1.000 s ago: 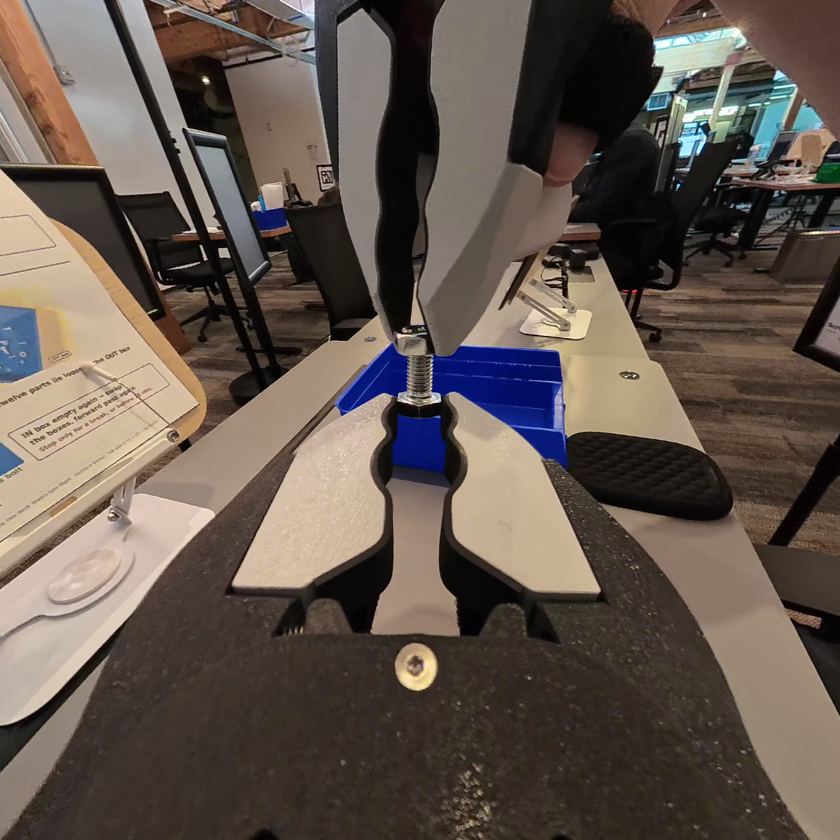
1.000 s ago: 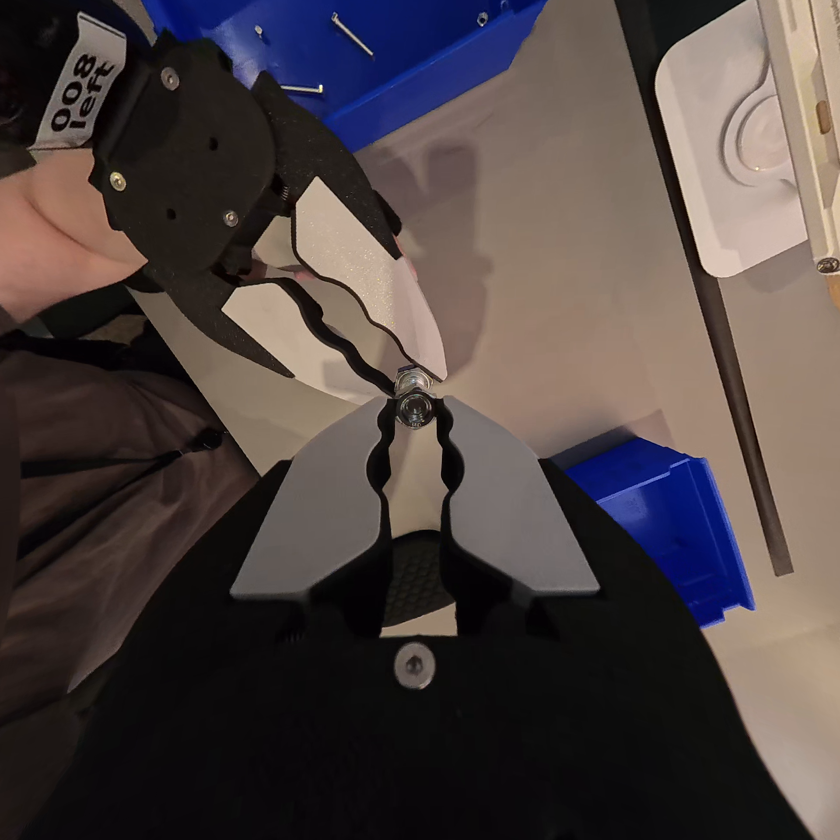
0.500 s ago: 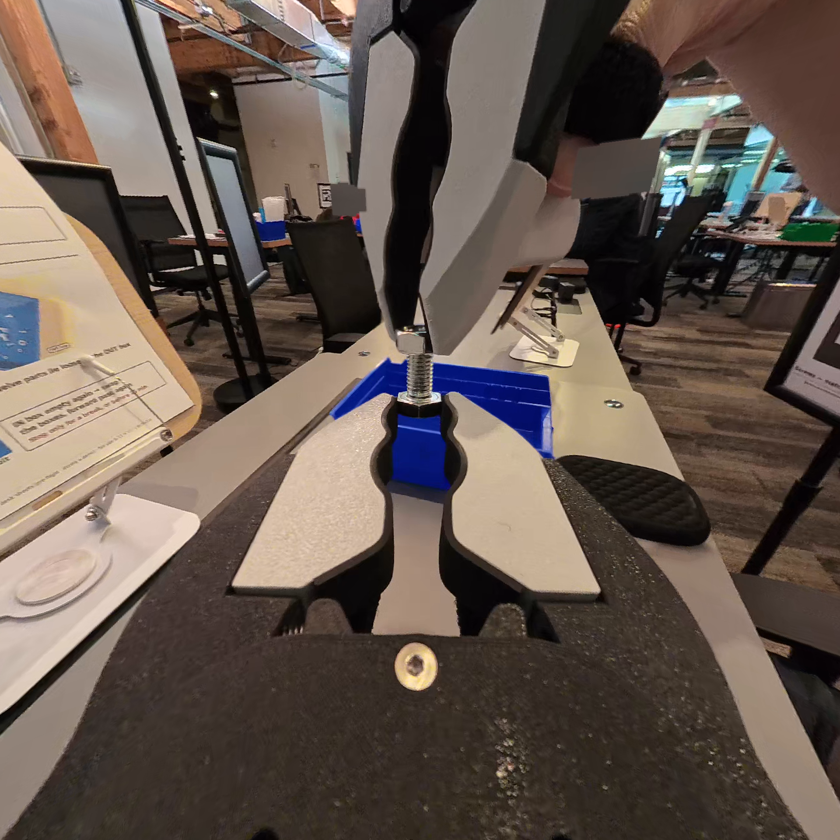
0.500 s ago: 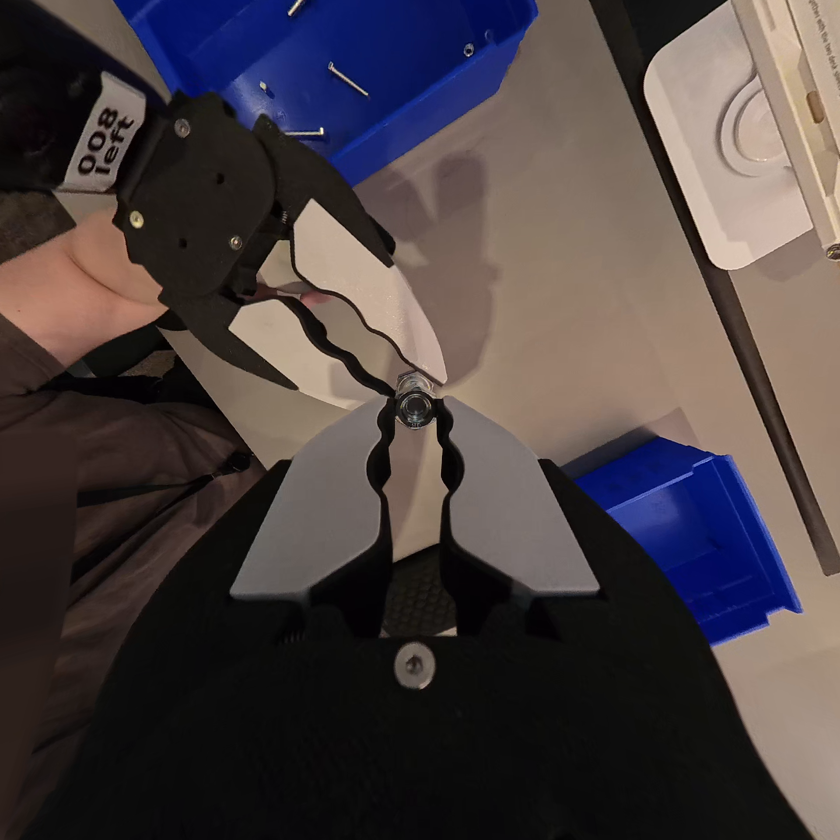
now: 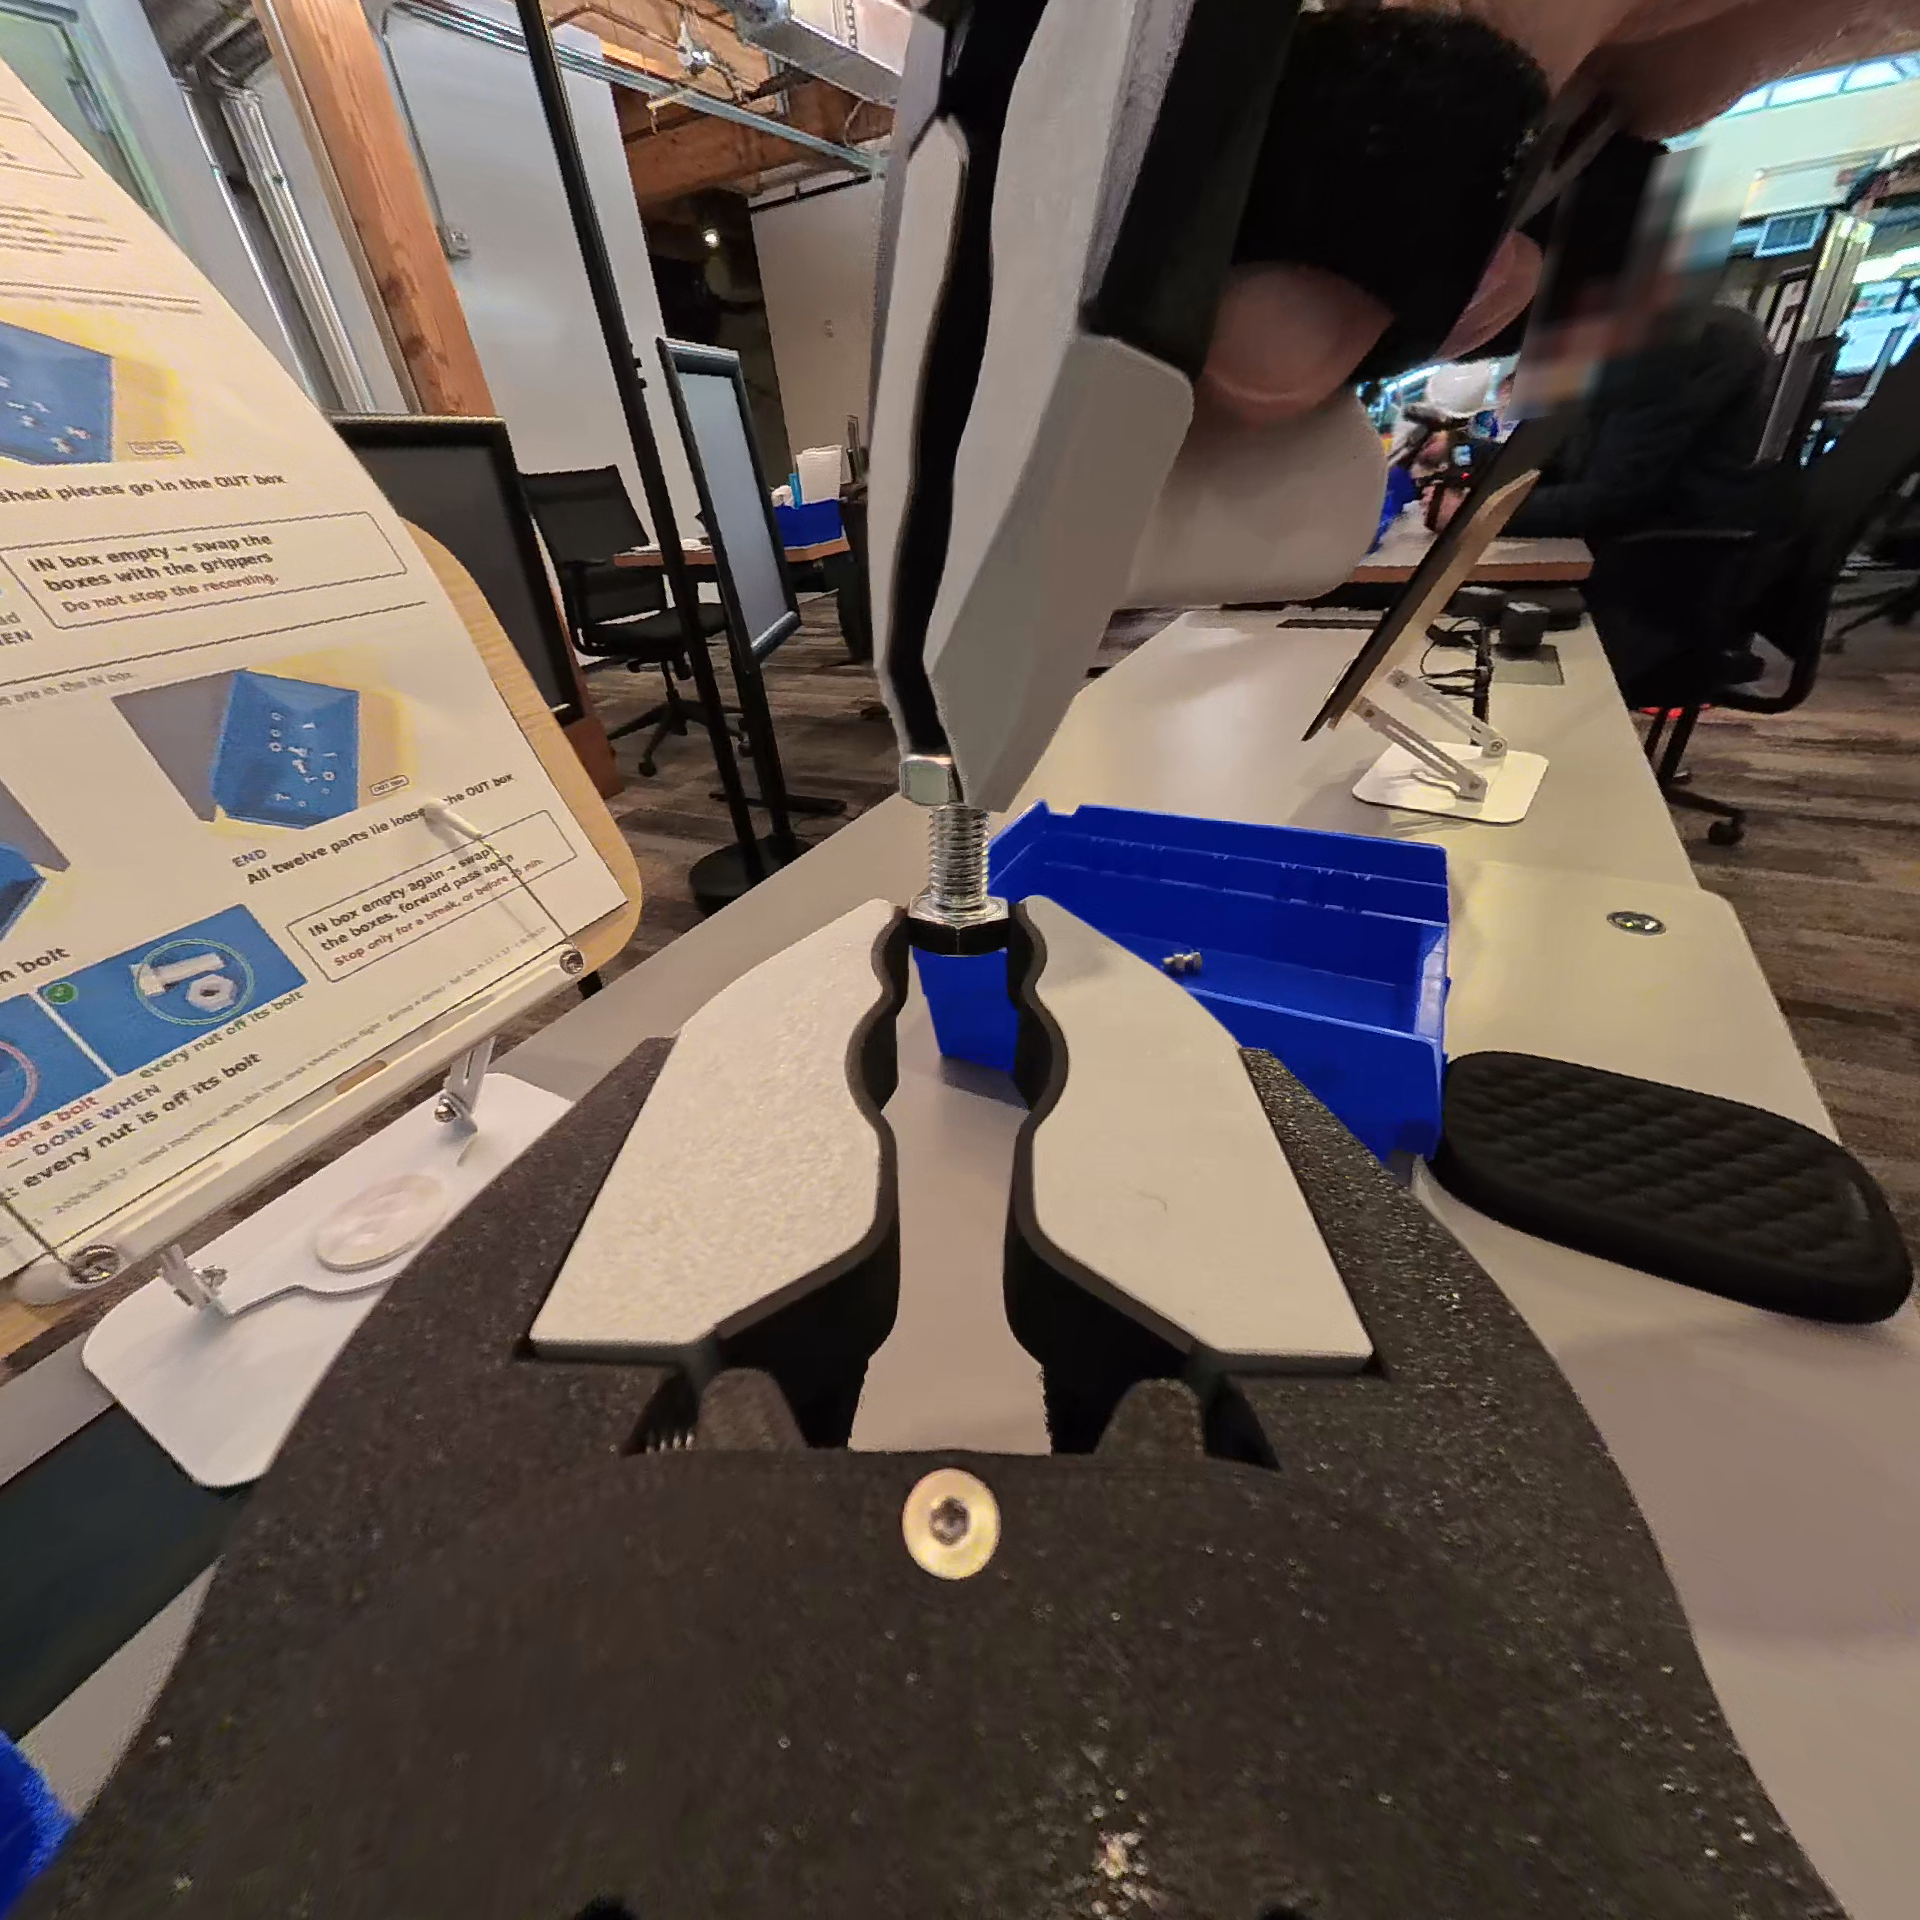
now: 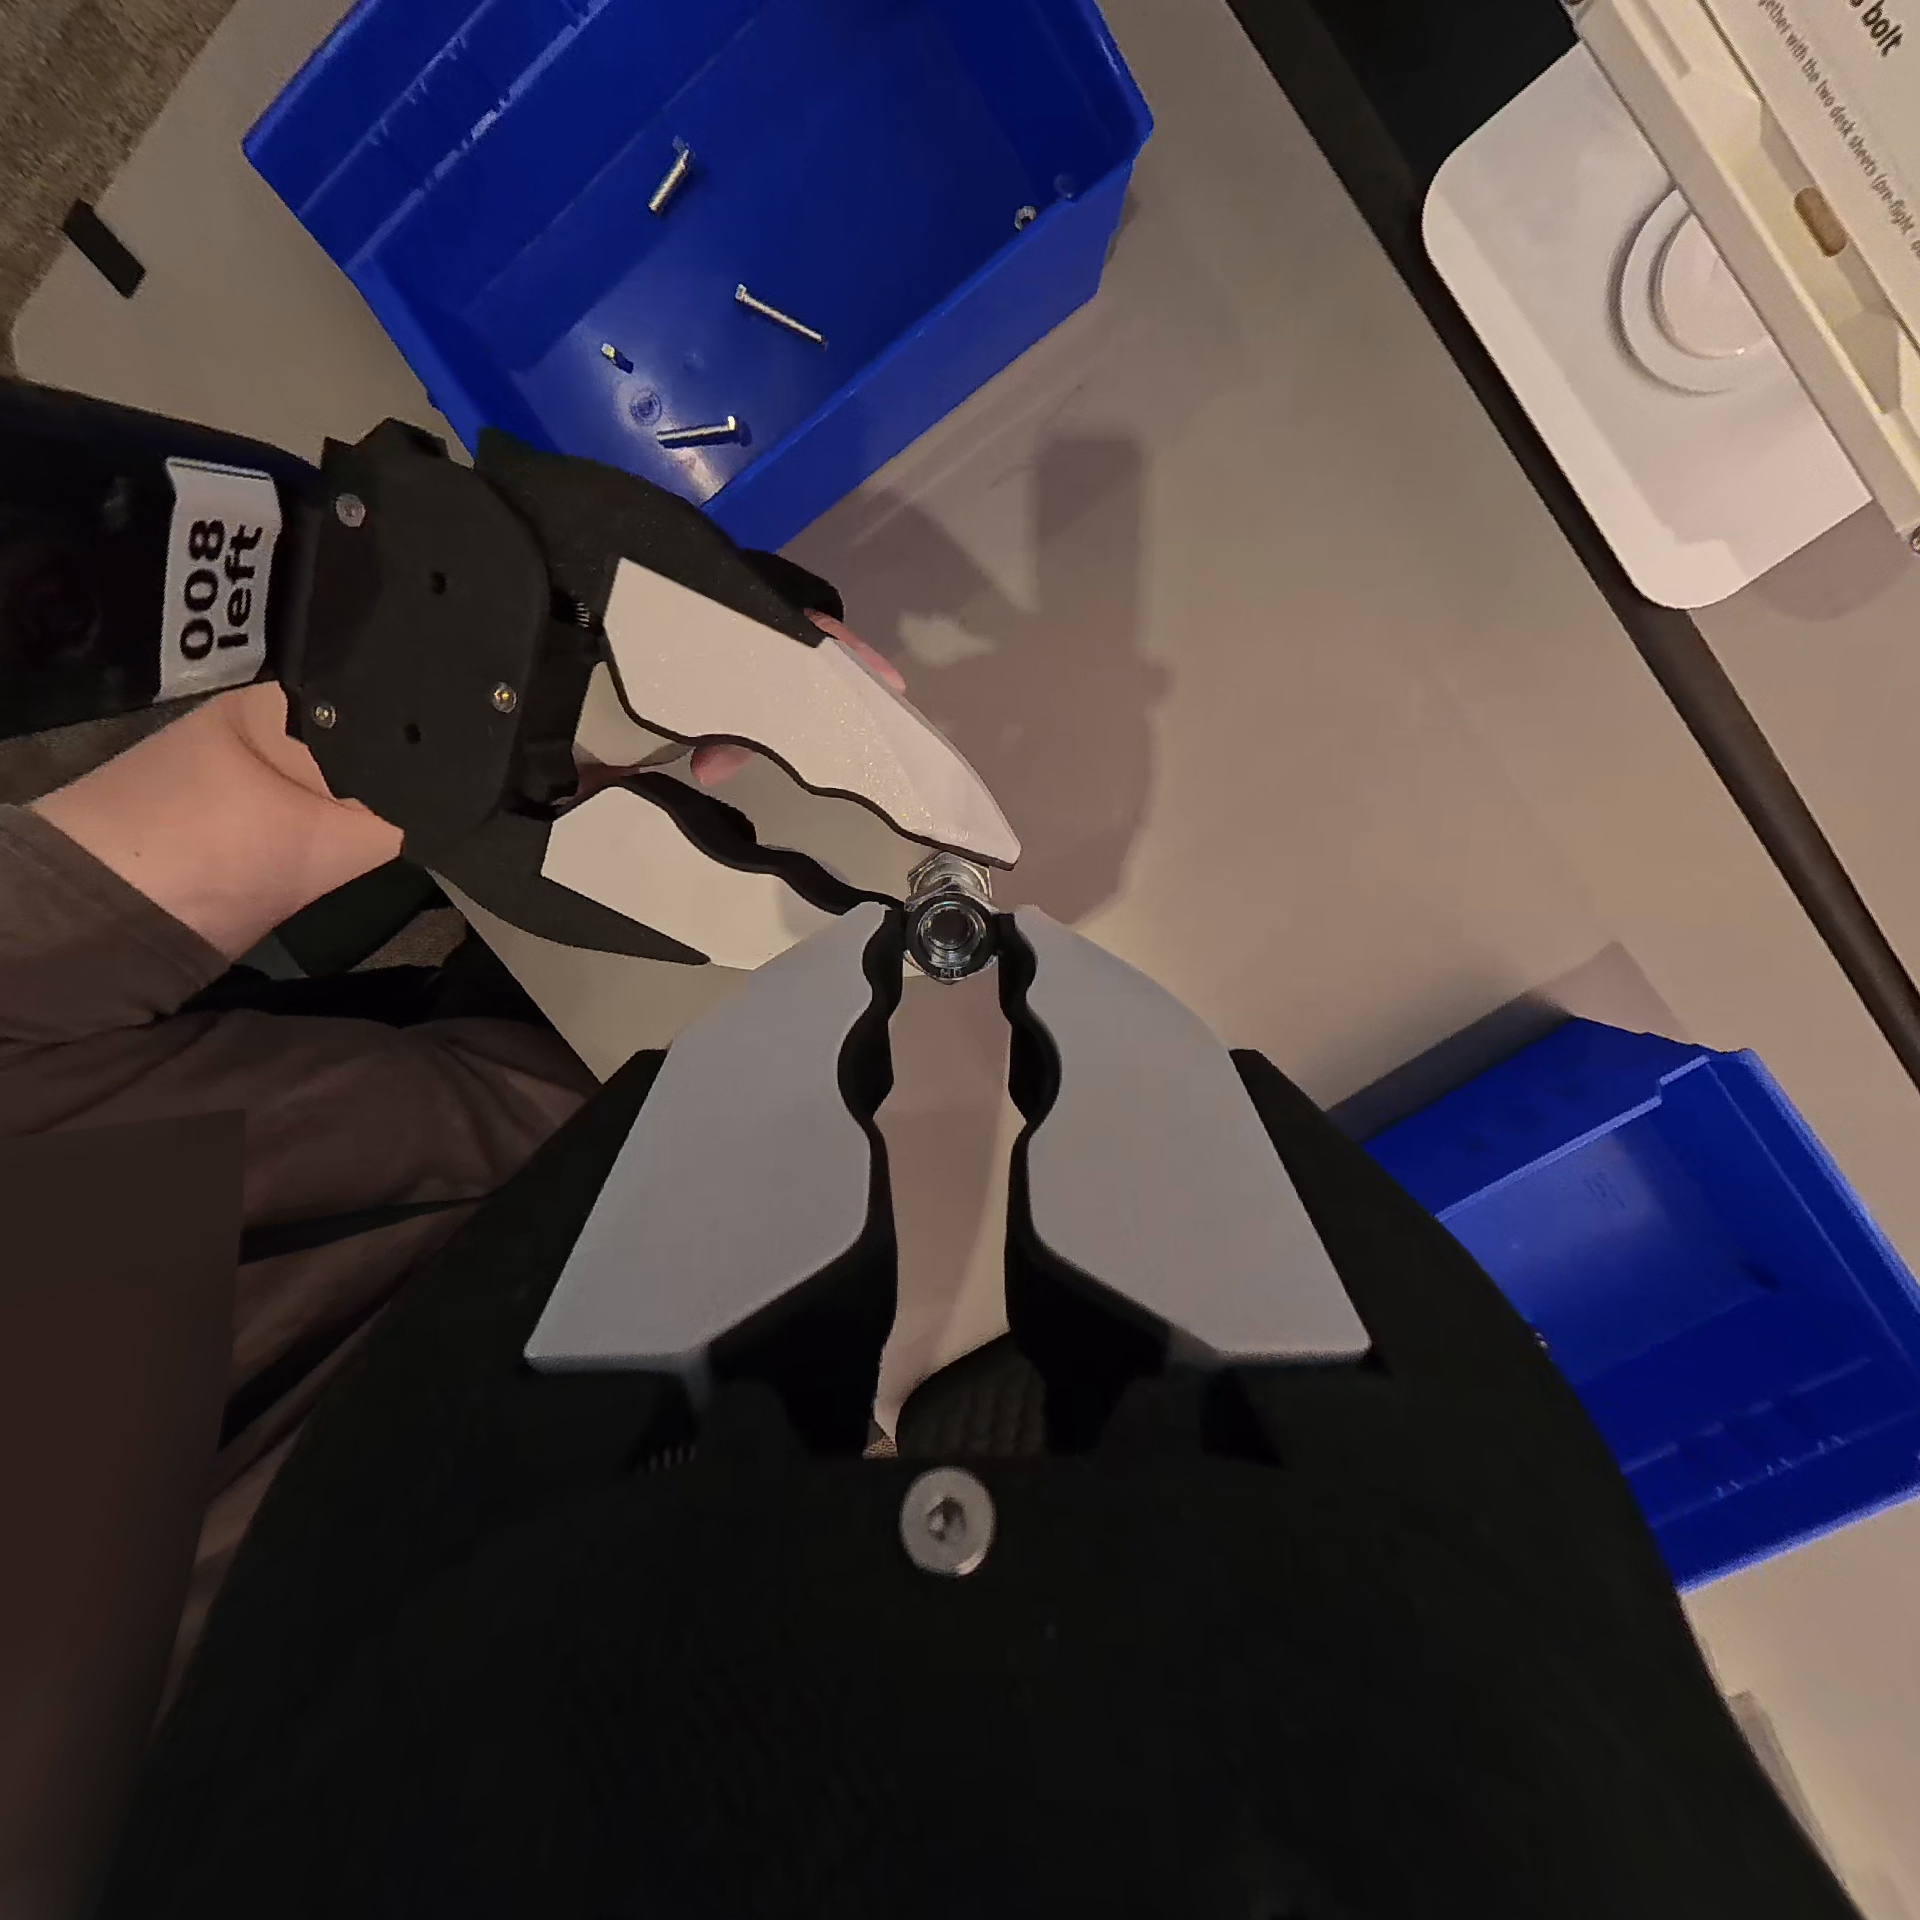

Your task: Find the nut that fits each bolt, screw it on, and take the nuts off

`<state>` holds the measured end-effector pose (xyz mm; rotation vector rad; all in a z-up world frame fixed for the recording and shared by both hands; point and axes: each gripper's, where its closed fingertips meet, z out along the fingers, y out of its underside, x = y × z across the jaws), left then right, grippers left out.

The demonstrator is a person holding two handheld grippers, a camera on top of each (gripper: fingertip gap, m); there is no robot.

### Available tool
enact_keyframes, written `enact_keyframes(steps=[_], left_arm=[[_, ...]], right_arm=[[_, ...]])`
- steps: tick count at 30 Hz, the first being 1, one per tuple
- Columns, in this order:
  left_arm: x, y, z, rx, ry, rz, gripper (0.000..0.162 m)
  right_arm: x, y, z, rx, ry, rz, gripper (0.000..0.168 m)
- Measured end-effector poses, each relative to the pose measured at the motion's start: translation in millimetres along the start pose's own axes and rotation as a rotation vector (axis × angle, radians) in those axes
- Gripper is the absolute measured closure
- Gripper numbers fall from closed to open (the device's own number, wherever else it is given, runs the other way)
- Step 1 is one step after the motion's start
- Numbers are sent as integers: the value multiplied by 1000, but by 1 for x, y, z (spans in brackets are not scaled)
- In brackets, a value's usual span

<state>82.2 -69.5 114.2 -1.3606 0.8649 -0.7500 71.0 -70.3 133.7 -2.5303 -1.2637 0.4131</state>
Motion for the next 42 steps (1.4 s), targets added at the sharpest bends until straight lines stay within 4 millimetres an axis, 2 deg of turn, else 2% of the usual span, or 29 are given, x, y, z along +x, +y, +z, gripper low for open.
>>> enact_keyframes(steps=[28,33,38,42], left_arm=[[1,-10,-6,50,44,-37,145],[1,-11,-7,54,55,-48,145],[2,-11,-7,59,67,-57,145],[5,-12,-8,57,94,-57,145]], right_arm=[[-8,-7,-7,23,22,-126,147],[-8,-9,-8,37,30,-148,142],[-6,-17,-12,93,45,-191,130],[-18,-28,-26,217,19,-312,123]])
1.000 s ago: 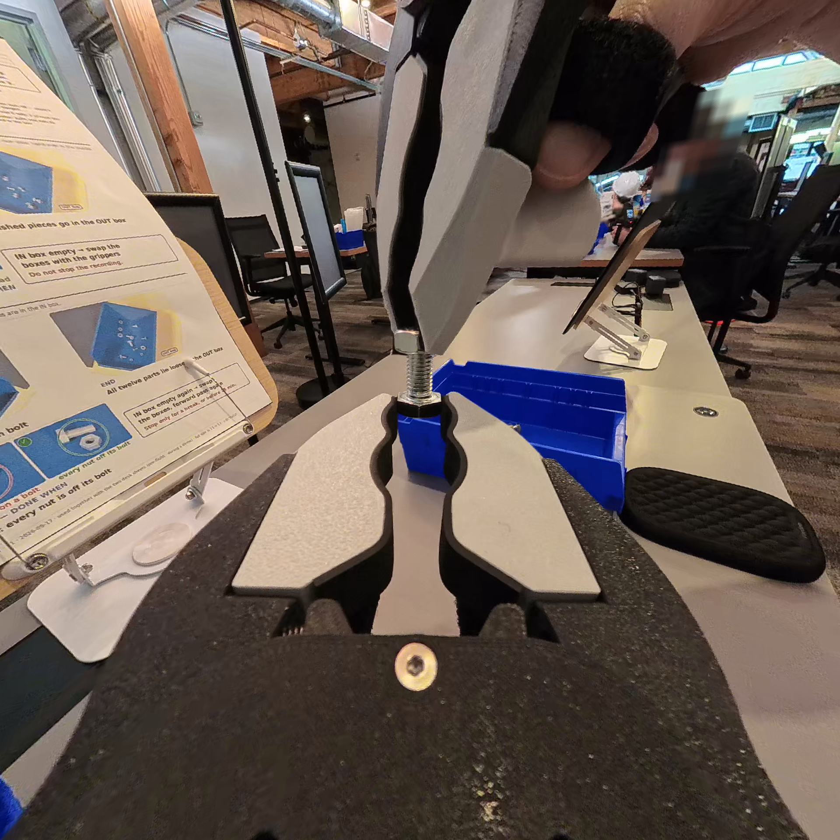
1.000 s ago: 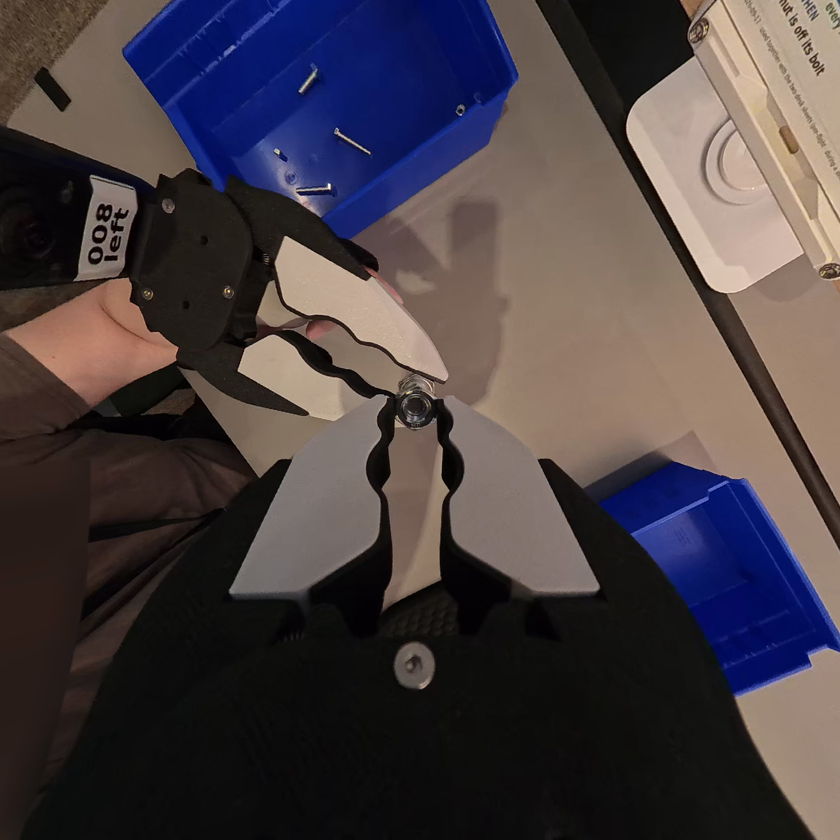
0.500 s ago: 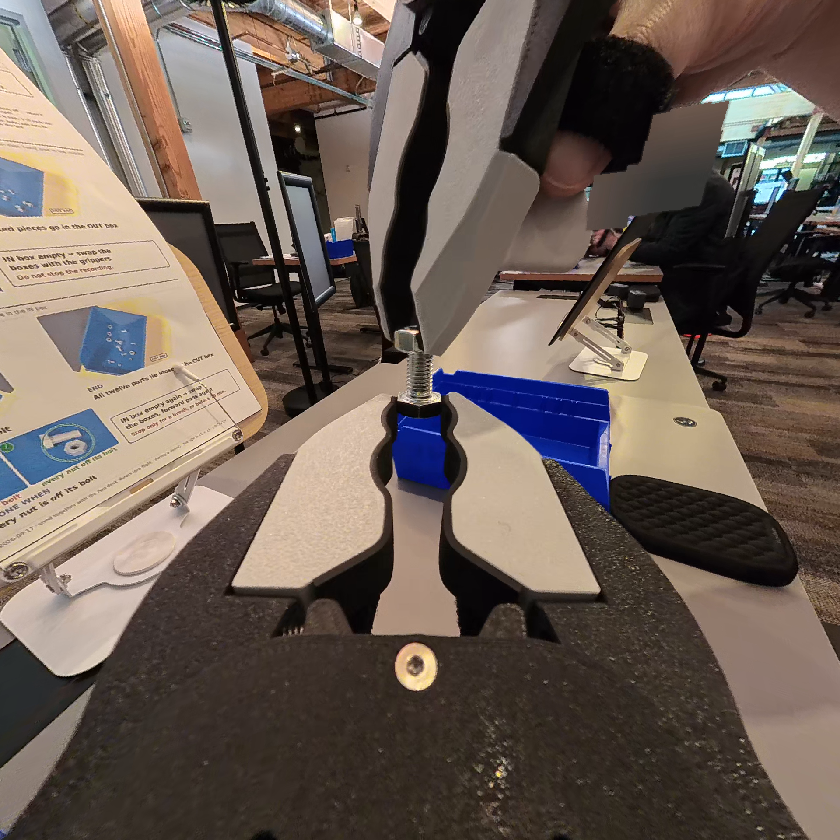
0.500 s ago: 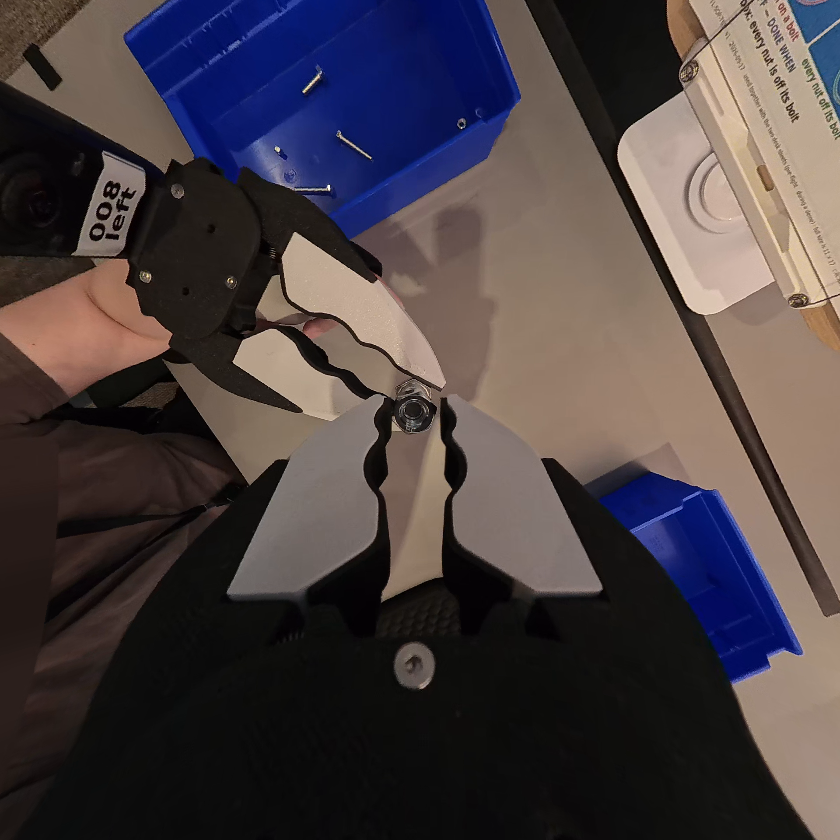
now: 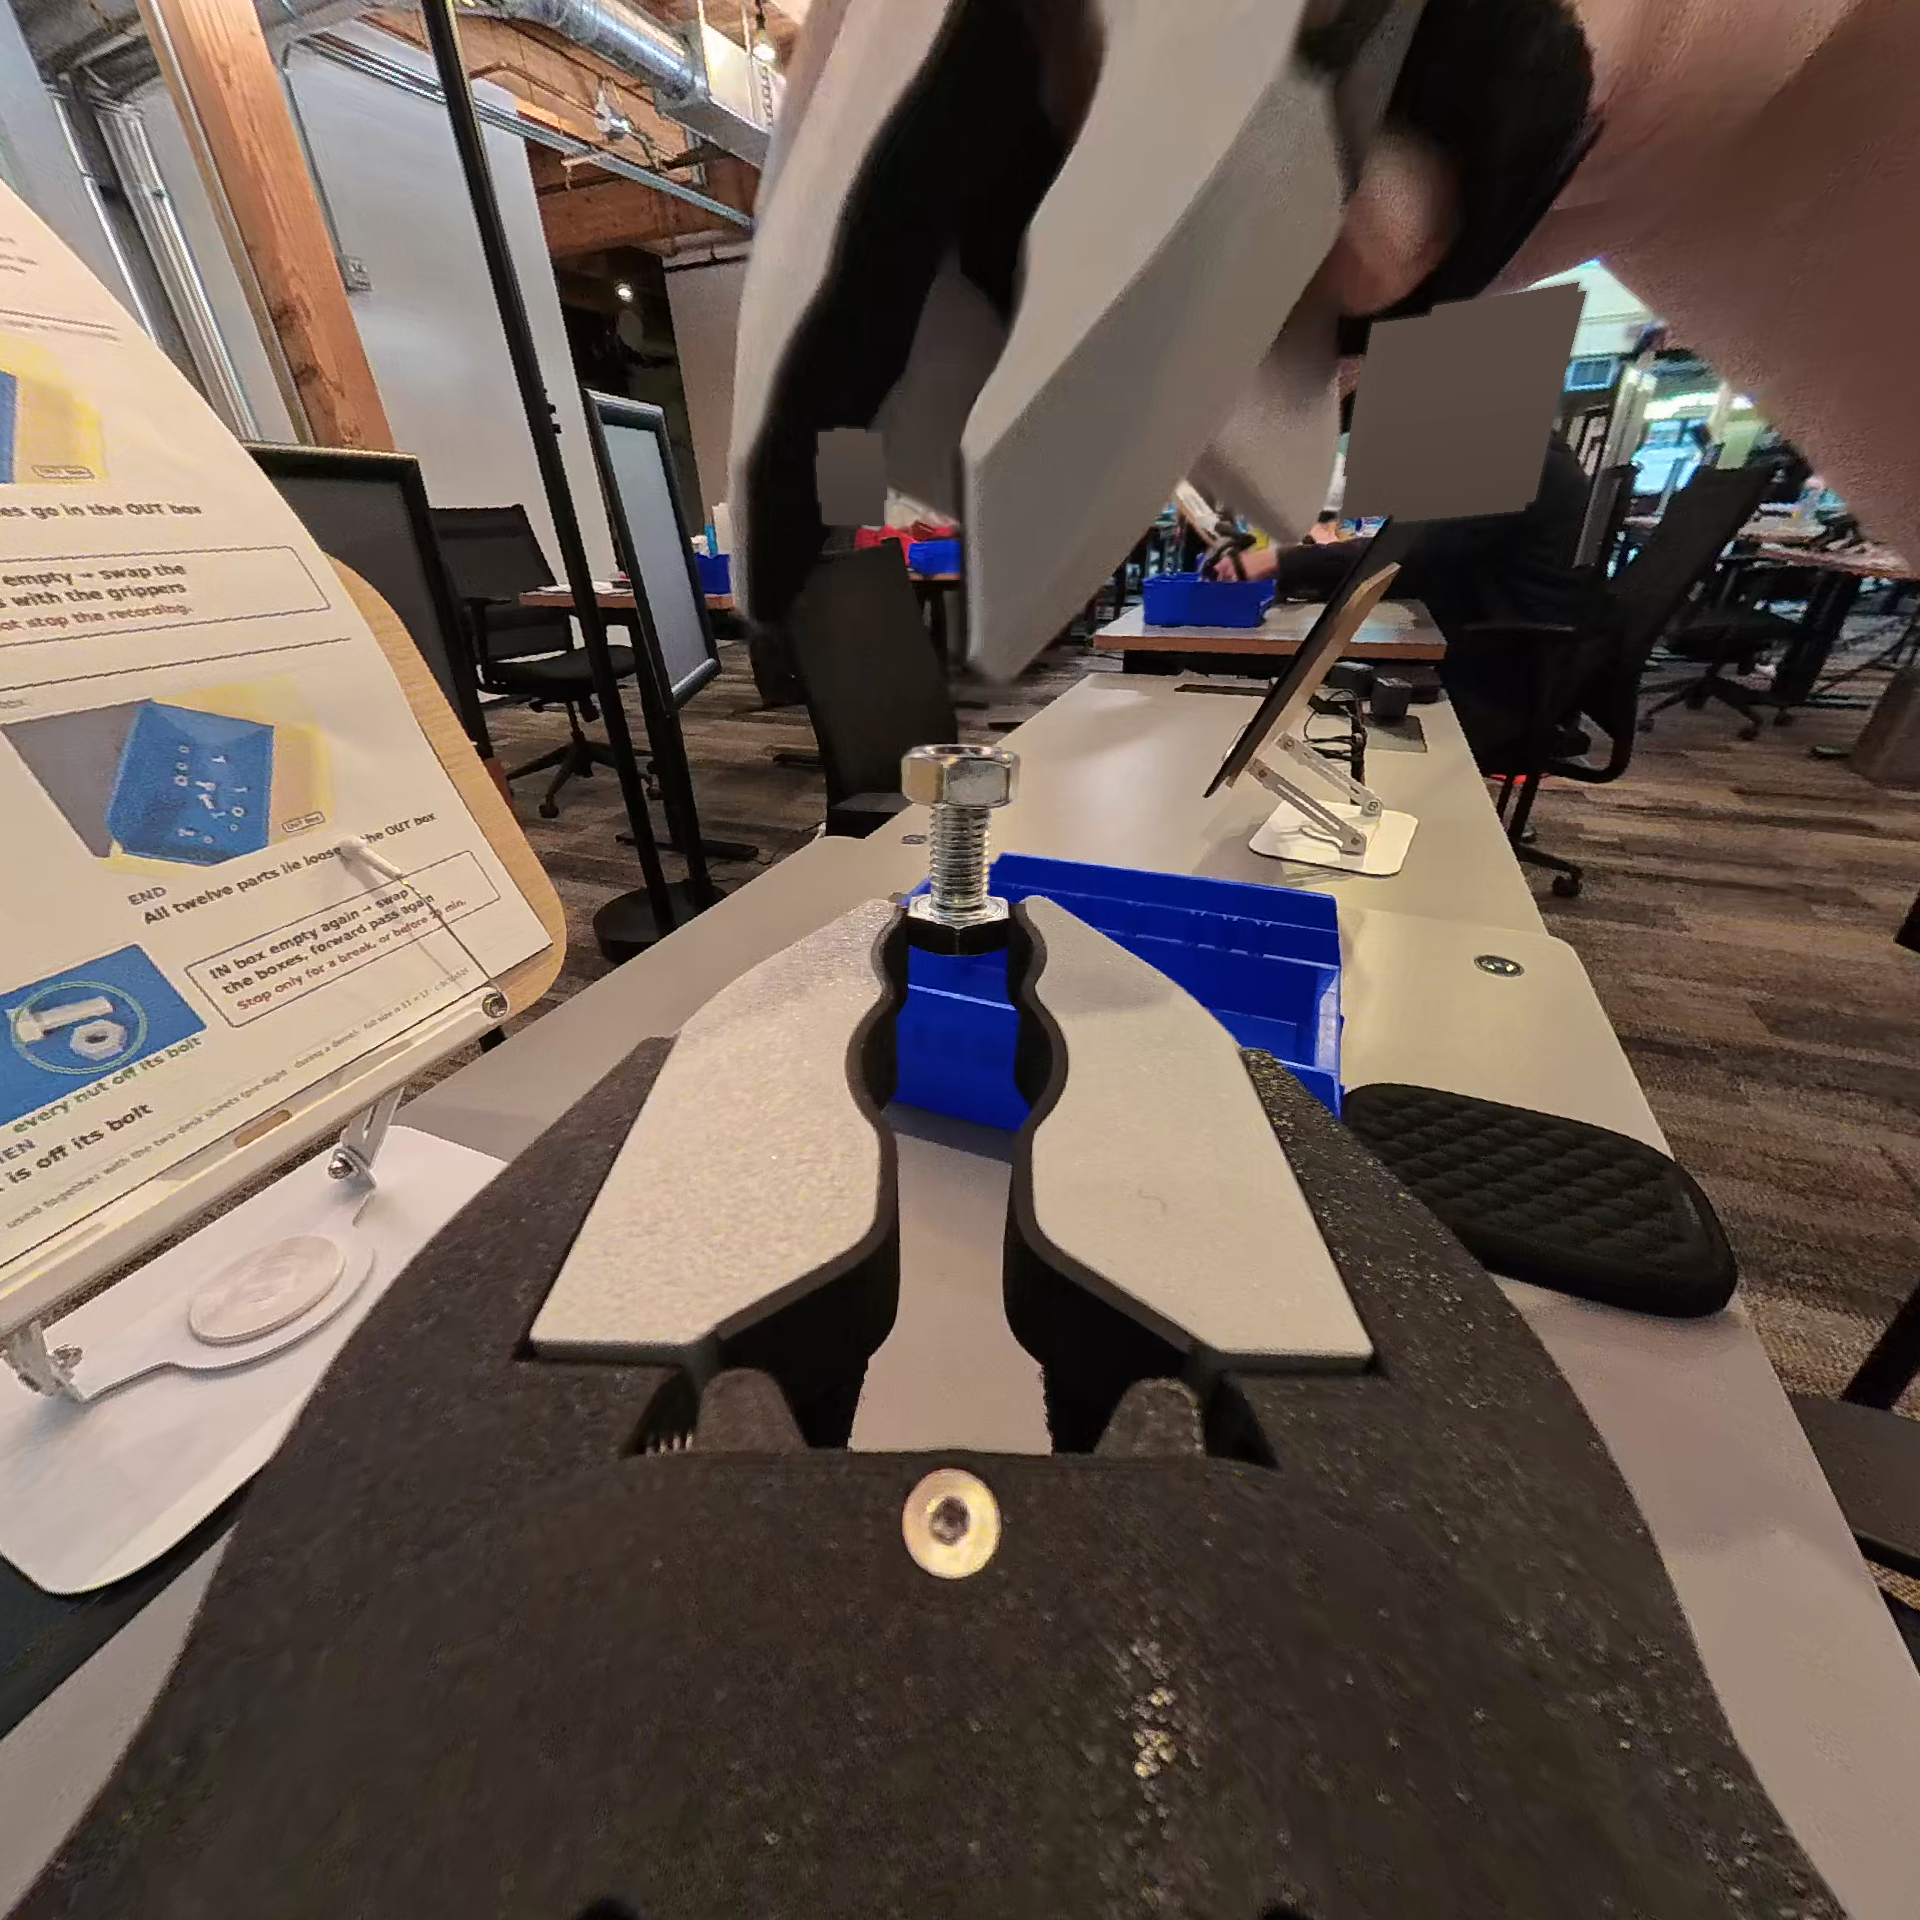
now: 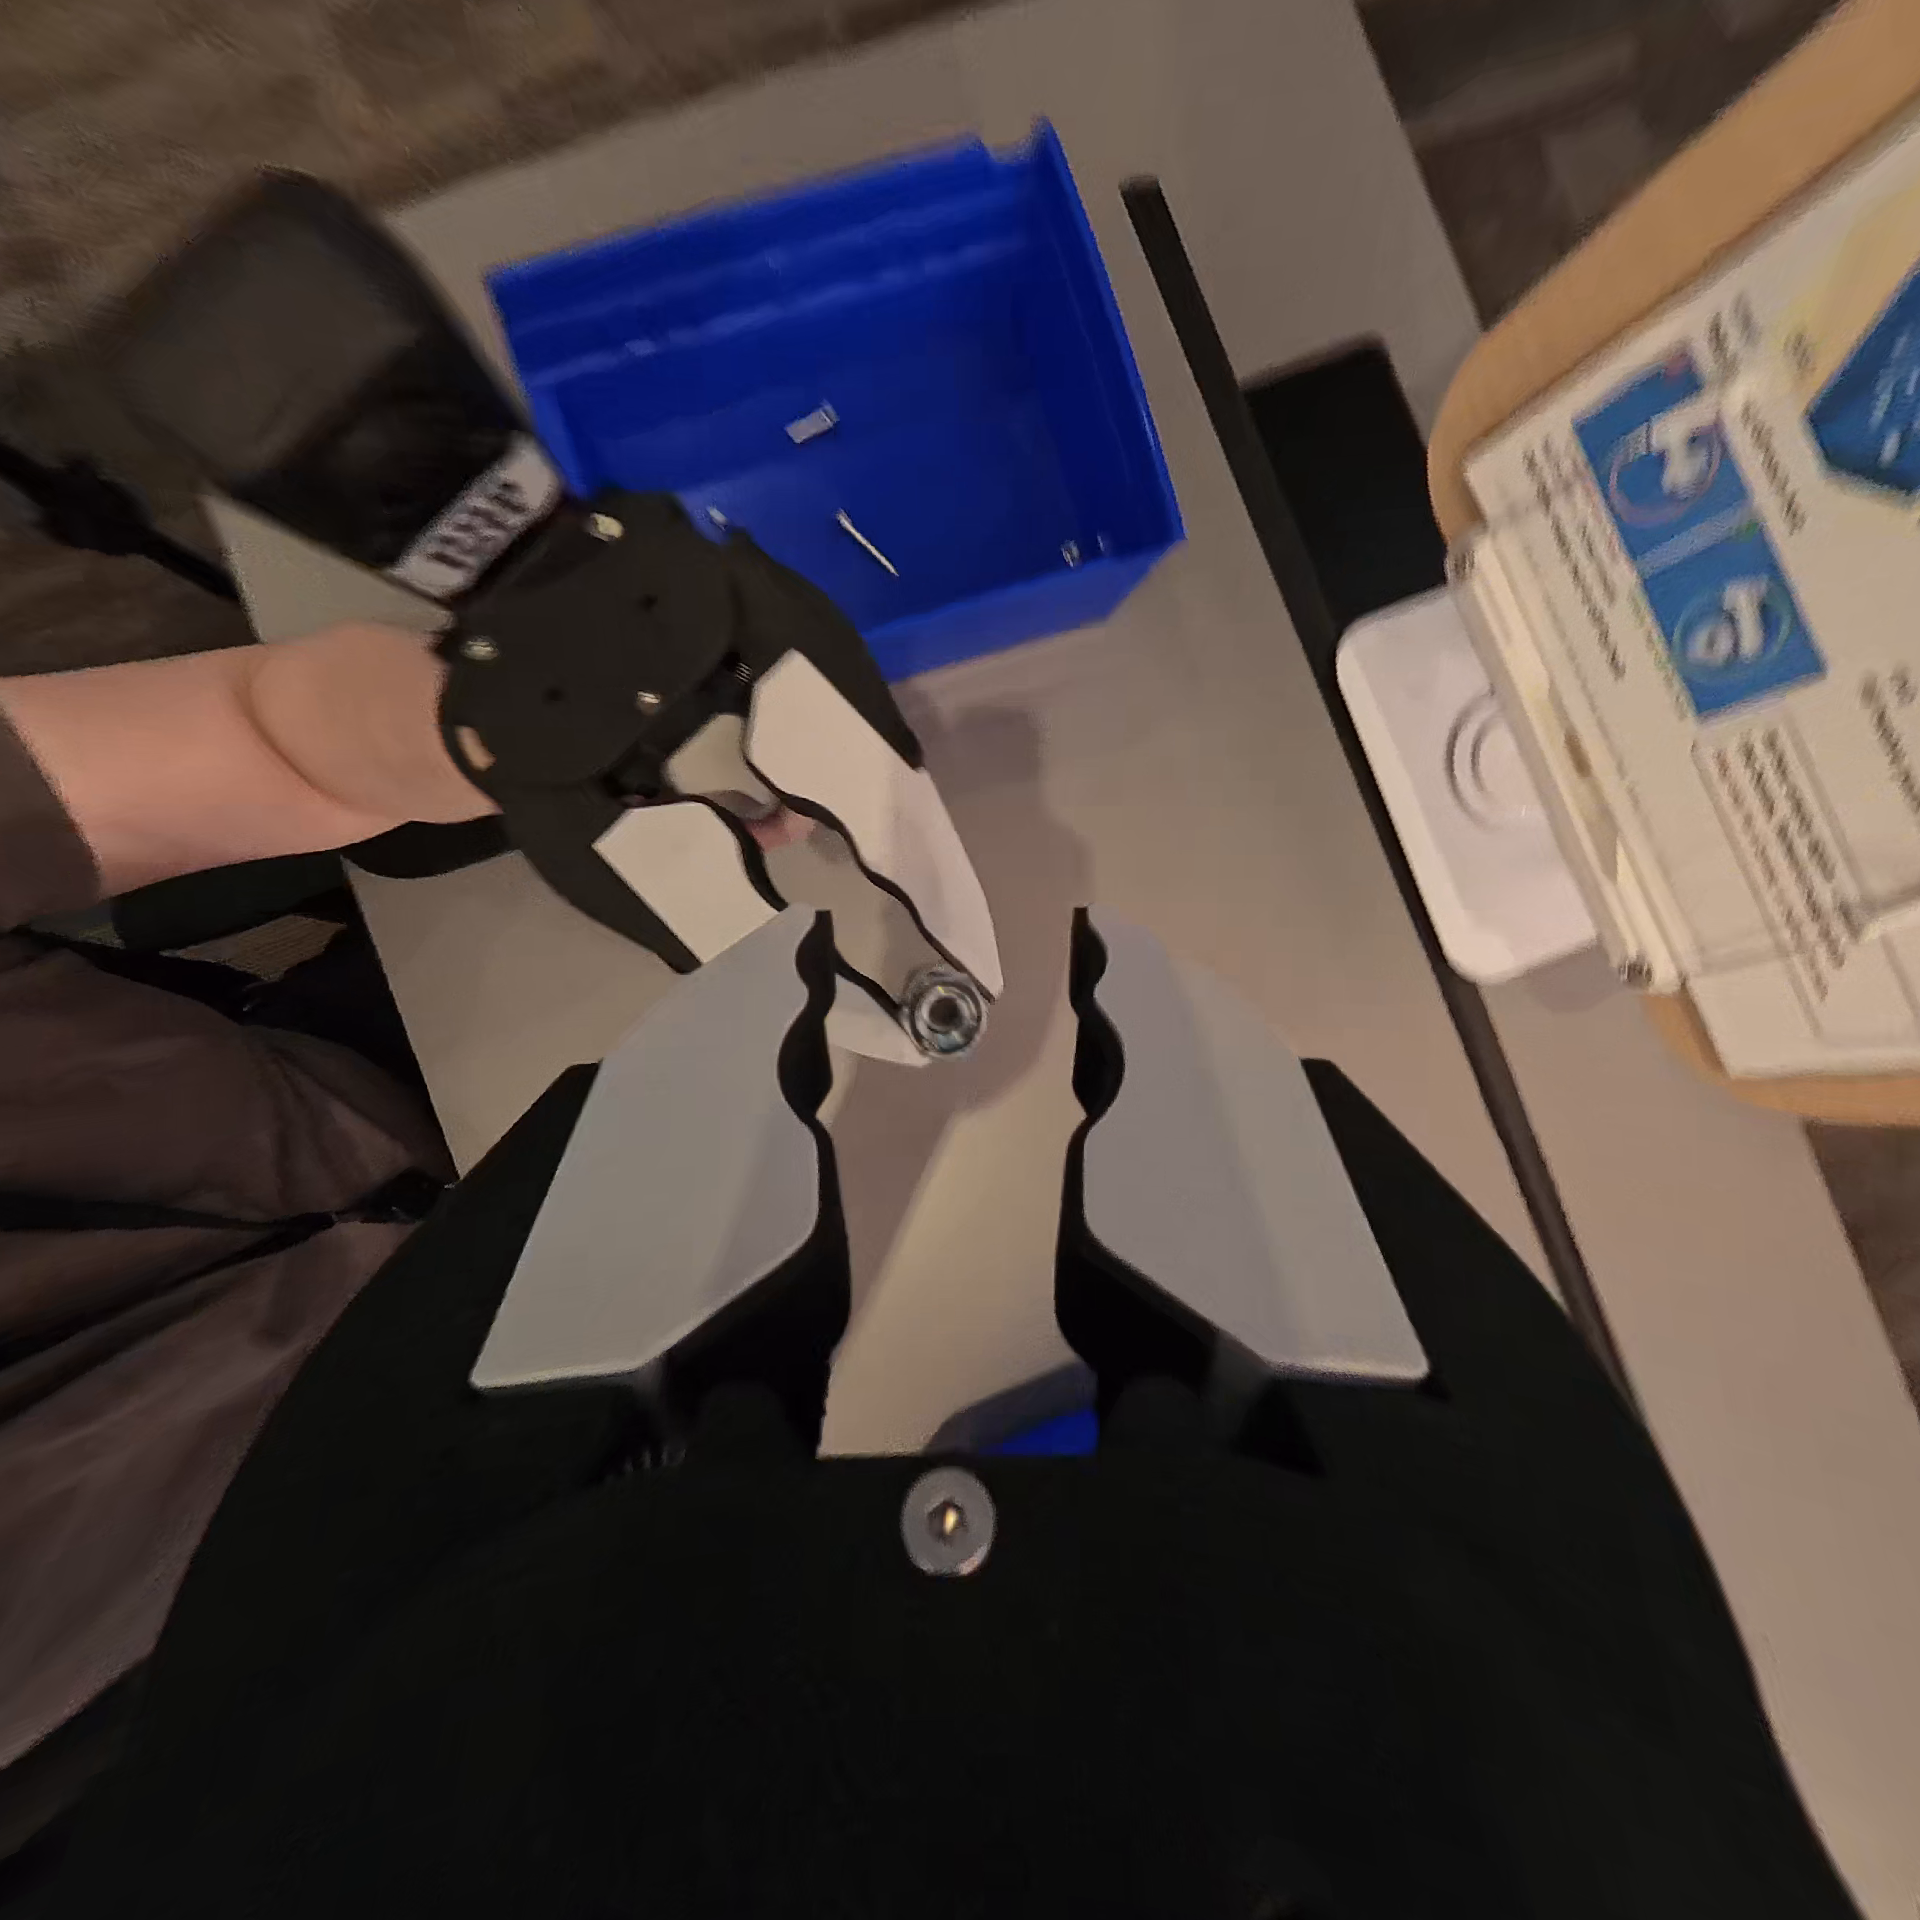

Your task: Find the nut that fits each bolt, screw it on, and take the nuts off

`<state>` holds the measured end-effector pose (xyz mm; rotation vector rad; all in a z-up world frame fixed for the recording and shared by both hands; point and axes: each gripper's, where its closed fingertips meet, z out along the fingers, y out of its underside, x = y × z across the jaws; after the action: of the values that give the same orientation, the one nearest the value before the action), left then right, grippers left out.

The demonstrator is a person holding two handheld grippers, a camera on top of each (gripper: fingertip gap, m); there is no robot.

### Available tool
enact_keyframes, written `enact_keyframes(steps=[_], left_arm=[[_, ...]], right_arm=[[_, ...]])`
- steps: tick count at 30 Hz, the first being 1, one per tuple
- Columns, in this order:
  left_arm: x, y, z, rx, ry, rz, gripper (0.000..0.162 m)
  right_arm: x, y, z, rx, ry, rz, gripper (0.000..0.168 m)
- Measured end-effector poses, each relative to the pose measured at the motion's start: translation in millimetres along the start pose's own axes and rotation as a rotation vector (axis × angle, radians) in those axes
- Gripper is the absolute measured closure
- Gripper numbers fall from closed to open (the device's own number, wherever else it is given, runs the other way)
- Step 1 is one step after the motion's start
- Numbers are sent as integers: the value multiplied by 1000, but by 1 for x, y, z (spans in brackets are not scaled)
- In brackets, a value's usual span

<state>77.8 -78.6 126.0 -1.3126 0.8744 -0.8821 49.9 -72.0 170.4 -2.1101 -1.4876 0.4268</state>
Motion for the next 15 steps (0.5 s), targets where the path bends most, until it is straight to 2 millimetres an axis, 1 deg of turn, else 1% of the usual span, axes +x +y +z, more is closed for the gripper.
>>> enact_keyframes(steps=[2,4,5,8,10,11,12,15], left_arm=[[4,-1,-1,-2,36,-7,145],[11,-3,-2,4,93,-33,145],[15,-5,-3,11,130,-45,144],[20,-9,-5,21,159,-58,144],[24,-11,-6,20,178,-65,144],[25,-13,-7,28,184,-70,145],[26,-14,-7,35,190,-79,145],[27,-17,-8,53,207,-105,145]], right_arm=[[-9,-7,-12,88,-34,-94,122],[-18,-9,-25,178,-85,-177,120],[-19,-9,-31,236,-95,-200,117],[-28,-9,-52,501,-181,-227,109],[-29,-4,-60,688,-181,-261,105],[-29,0,-61,767,-167,-275,100],[-29,4,-57,823,-146,-284,95],[-36,18,-33,883,-111,-299,89]])
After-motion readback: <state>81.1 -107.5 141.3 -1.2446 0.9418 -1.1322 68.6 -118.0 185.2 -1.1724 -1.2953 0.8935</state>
